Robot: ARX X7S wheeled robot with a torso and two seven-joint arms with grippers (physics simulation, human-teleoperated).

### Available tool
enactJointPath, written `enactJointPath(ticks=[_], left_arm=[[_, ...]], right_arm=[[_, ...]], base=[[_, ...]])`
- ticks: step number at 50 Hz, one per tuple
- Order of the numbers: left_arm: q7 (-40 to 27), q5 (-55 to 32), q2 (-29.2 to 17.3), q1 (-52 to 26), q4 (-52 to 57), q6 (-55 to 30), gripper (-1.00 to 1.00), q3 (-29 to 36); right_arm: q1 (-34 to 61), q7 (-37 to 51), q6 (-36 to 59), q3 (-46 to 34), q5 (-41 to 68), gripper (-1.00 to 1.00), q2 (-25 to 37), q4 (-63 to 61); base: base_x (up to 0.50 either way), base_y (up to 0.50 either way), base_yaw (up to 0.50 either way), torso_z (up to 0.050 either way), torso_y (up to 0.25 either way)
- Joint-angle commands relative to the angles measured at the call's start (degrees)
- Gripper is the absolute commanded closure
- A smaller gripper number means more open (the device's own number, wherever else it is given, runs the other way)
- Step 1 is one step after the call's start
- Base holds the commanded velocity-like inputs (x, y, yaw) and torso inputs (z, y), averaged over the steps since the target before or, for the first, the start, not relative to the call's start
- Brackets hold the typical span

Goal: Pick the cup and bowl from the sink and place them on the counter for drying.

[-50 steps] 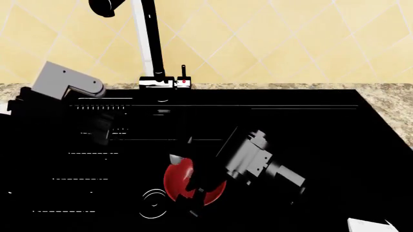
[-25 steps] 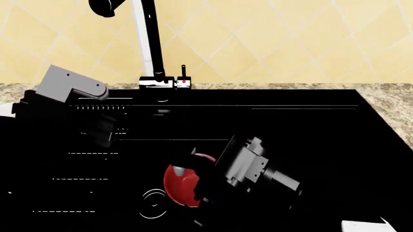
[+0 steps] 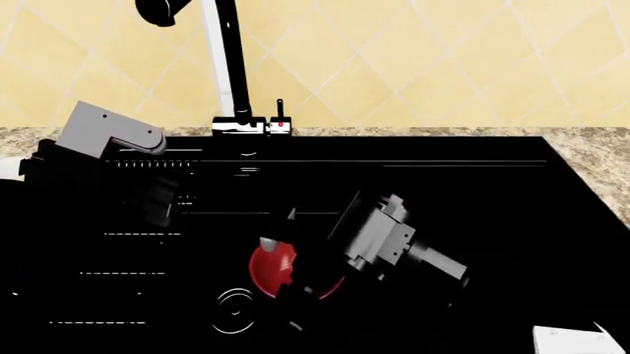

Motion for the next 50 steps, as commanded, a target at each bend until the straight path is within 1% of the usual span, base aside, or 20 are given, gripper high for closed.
enactJointPath(ticks=[1,4,5,6,12,14,16,17,18,19,22,24,34,36,40,45,50], left_arm=[[0.77,0.19,-0.70,-0.93,-0.52,0.41,-1.00,0.72],[0.50,0.09,-0.60,-0.75,-0.42,0.47,-1.00,0.67],[0.52,-0.01,-0.59,-0.66,-0.27,0.52,-1.00,0.67],[0.46,-0.01,-0.58,-0.60,-0.23,0.52,-1.00,0.74],[0.17,-0.39,-0.43,-0.77,-0.30,0.31,-1.00,0.66],[-1.38,-0.87,0.71,-0.72,0.15,-0.54,-1.00,0.28],[-0.74,-0.77,0.00,-0.55,0.35,-0.20,-1.00,0.62],[-2.09,-1.35,0.89,-0.42,0.89,-1.08,-1.00,0.17],[-2.17,-1.34,0.89,-0.53,0.90,-1.10,-1.00,0.17],[-0.82,-1.05,-0.11,-1.35,-0.01,-0.58,-1.00,0.31],[-1.23,-1.16,0.06,-1.78,-0.33,-0.68,-1.00,-0.07],[-0.29,-1.10,-0.77,-2.31,-0.82,-0.39,-1.00,-0.03],[-1.28,-1.91,-1.97,-0.84,-0.85,-0.09,-1.00,-1.84],[0.19,-1.43,-3.07,-1.07,-1.60,0.85,-1.00,-1.48],[-0.89,-2.09,-2.87,0.22,-0.64,0.62,-1.00,-1.99],[-2.69,-2.60,-1.56,0.38,-0.12,-0.21,-1.00,-2.15],[-2.78,-3.04,-1.71,0.66,0.18,-0.21,-1.00,-2.35]], right_arm=[[2.74,6.19,2.88,6.01,4.57,1.00,2.99,-5.69],[3.18,7.58,3.94,6.95,5.50,1.00,4.05,-7.85],[3.06,9.54,4.42,9.22,7.16,1.00,4.96,-9.33],[3.10,10.10,4.66,9.80,7.67,1.00,5.37,-10.17],[4.24,14.06,7.35,12.02,9.64,1.00,7.36,-14.18],[4.51,15.94,8.27,12.58,9.95,1.00,8.00,-15.26],[4.42,17.46,8.06,13.31,9.98,1.00,8.48,-15.71],[4.27,17.99,8.27,13.68,10.36,1.00,8.88,-16.39],[4.22,18.38,8.39,13.98,10.59,1.00,9.03,-16.65],[4.29,18.97,8.74,14.35,10.94,1.00,9.30,-17.28],[4.75,20.02,9.20,14.92,11.33,1.00,9.63,-18.35],[5.04,20.53,9.47,15.22,11.57,1.00,9.80,-19.02],[7.95,23.54,11.25,16.83,12.39,1.00,11.73,-23.19],[8.56,23.47,10.48,17.00,11.93,1.00,11.96,-23.56],[9.95,23.99,11.01,18.42,12.91,1.00,12.18,-24.08],[12.37,25.45,12.45,19.33,13.31,1.00,13.25,-25.89],[15.62,26.13,14.65,19.73,13.52,1.00,14.34,-26.61]], base=[[0.00,0.00,0.00,0.000,0.000],[0.00,0.00,0.00,0.000,0.000],[0.00,0.00,0.00,0.000,0.000],[0.00,0.00,0.00,0.000,0.000],[0.00,0.00,0.00,0.000,0.000],[0.00,0.00,0.00,0.000,0.000],[0.00,0.00,0.00,0.000,0.000],[0.00,0.00,0.00,0.000,0.000],[0.00,0.00,0.00,0.000,0.000],[0.00,0.00,0.00,0.000,0.000],[0.00,0.00,0.00,0.000,0.000],[0.00,0.00,0.00,0.000,0.000],[0.00,0.00,0.00,0.000,0.000],[0.00,0.00,0.00,0.000,0.000],[0.00,0.00,0.00,0.000,0.000],[0.00,0.00,0.00,0.000,0.000],[0.00,0.00,0.00,0.000,0.000]])
